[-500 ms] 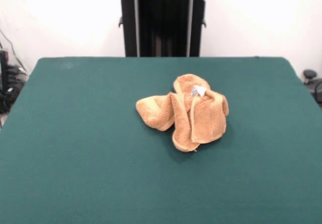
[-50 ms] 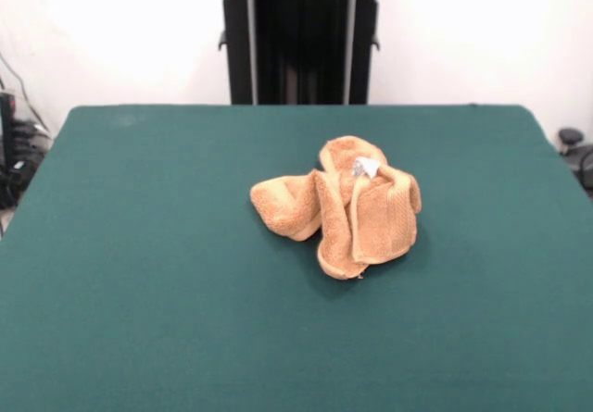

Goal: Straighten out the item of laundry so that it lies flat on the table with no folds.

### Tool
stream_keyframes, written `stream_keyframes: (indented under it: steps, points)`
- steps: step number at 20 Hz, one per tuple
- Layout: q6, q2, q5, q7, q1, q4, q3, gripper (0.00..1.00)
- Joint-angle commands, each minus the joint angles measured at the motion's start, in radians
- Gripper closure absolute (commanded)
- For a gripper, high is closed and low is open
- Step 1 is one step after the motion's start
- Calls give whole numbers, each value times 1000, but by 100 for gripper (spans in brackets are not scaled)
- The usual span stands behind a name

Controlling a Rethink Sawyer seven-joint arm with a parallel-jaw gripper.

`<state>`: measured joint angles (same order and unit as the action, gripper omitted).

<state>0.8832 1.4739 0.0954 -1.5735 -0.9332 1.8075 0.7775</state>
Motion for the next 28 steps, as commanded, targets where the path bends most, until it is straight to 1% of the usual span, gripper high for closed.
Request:
stream_keyframes:
  steps: [1, 8, 15, 16, 19, 24, 28]
  points:
    - [84, -17, 25, 348, 9, 106, 76, 0]
    - [65, -27, -25, 366, 6, 162, 88, 0]
    - [53, -23, -48, 374, 11, 207, 86, 0]
    - [65, -29, -76, 368, 16, 205, 81, 0]
    - [67, -49, -120, 367, 19, 203, 83, 0]
    - [71, -88, -179, 347, 29, 184, 89, 0]
    - [50, -104, -215, 328, 33, 198, 94, 0]
